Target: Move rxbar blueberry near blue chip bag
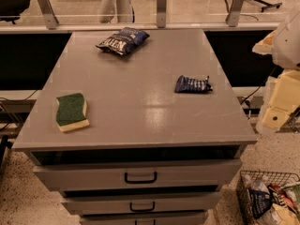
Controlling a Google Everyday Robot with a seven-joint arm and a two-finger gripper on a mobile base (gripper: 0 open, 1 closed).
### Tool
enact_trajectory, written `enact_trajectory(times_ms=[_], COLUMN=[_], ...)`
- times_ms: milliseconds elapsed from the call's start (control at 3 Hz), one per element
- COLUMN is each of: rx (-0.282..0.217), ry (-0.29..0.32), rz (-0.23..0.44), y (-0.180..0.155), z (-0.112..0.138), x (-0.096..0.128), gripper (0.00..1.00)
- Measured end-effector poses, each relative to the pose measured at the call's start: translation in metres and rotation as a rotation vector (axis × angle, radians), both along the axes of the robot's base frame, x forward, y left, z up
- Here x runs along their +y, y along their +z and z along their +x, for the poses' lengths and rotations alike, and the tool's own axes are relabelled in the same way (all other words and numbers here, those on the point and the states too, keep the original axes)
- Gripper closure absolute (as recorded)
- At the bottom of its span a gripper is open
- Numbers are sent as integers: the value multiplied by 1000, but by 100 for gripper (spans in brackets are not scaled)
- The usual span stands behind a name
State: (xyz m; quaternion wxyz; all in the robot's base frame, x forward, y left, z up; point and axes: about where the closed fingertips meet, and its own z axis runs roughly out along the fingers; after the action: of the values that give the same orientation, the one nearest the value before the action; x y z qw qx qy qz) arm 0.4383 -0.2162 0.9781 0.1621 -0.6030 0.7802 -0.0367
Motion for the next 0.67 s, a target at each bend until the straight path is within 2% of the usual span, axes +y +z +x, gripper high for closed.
enact_trajectory(times_ms=[333, 667], rx=[0, -25], ry=[0, -12], rz=[0, 27], y=[0, -7], z=[0, 18], x=[0, -4], gripper=[0, 0])
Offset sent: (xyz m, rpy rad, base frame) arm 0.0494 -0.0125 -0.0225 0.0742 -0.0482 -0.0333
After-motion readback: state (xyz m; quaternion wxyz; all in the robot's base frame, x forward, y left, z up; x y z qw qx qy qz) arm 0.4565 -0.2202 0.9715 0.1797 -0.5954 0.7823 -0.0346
